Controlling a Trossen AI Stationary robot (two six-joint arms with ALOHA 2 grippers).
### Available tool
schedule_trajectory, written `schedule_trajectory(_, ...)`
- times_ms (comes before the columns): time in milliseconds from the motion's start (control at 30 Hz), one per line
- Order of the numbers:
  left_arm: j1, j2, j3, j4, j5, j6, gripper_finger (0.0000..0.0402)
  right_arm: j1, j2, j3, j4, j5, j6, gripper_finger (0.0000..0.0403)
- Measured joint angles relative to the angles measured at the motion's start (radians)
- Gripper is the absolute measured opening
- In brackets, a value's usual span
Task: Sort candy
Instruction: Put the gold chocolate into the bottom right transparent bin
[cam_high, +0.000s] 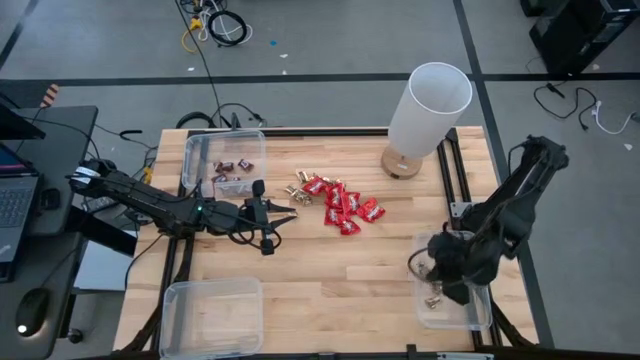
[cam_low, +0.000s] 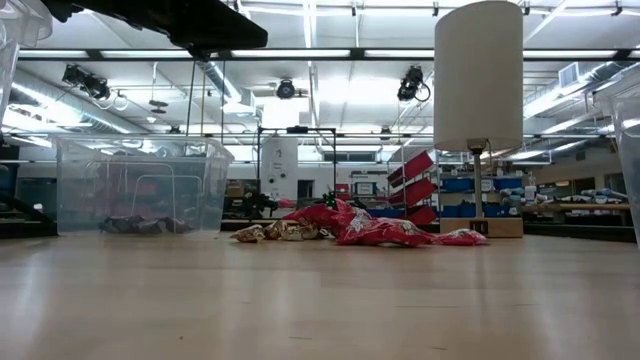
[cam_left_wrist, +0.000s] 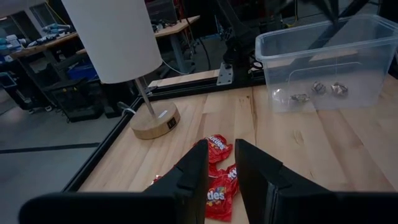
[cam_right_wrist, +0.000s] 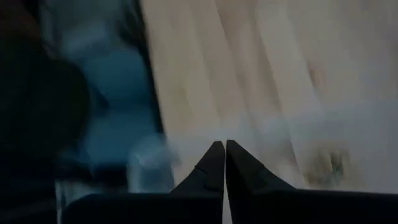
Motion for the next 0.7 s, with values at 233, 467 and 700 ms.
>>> schedule_trajectory(233, 0.000, 0.000, 0.000, 0.006, 0.000, 0.000, 0.0082, -0.096, -0.007, 0.119, 0.168, 0.401, -0.449, 0.0001)
schedule_trajectory(467, 0.000, 0.000, 0.000, 0.024, -0.006, -0.001, 0.0082, -0.297, 0.024, 0.139, 0.520, 0.489, -0.948, 0.0000)
schedule_trajectory(700, -0.001, 0.000, 0.000, 0.047, -0.095, -0.002, 0.0082, -0.502, 0.147, 0.139, 0.792, 0.489, -1.261, 0.0000)
